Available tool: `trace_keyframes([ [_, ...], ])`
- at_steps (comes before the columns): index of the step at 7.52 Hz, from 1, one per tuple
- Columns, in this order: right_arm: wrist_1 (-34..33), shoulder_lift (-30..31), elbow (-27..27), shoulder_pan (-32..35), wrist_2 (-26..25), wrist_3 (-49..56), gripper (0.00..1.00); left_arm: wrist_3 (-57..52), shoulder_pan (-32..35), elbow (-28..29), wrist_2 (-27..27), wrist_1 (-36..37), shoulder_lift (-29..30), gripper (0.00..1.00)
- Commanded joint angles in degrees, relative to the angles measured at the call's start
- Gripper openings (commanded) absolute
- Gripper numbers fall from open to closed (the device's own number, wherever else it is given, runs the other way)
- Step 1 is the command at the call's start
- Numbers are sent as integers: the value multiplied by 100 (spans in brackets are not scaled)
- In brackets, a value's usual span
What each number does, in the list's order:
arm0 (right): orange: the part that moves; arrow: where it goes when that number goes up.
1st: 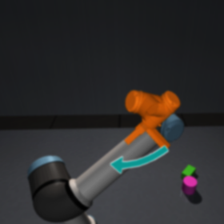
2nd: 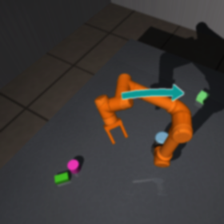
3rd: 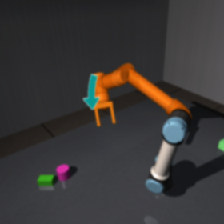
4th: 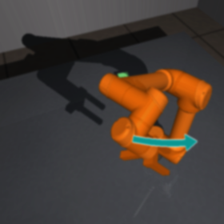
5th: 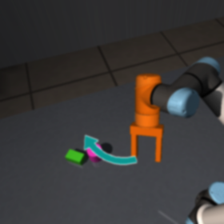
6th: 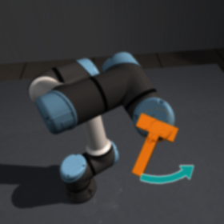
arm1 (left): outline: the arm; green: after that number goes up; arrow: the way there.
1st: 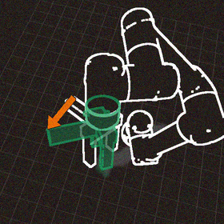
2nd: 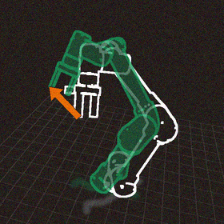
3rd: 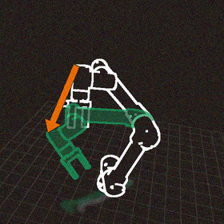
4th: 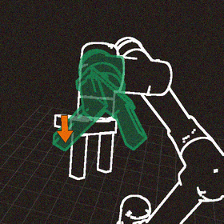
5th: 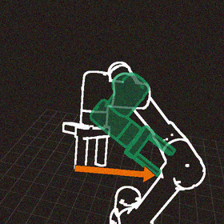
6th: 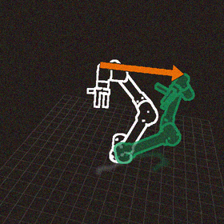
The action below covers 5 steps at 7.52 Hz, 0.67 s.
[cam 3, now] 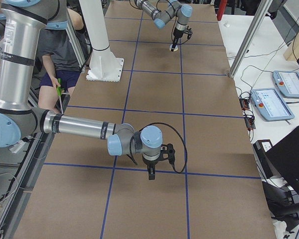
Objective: Place and press bell with both arms
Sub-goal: 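Carry the bell with the left gripper toward the table centre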
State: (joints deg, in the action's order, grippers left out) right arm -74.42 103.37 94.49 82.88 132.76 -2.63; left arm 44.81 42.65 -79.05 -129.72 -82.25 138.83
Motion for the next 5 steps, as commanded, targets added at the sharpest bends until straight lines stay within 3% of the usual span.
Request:
trace_keyframes([
  [1,-20,-1,-10,27,-4,-1,100,790,-458,1158,52,-1,1072,25],
  [2,-20,-1,-10,35,4,-1,100,854,-642,1486,296,-19,1259,25],
  [5,-29,8,-27,35,4,-1,100,933,-1003,1603,360,-81,1252,27],
])
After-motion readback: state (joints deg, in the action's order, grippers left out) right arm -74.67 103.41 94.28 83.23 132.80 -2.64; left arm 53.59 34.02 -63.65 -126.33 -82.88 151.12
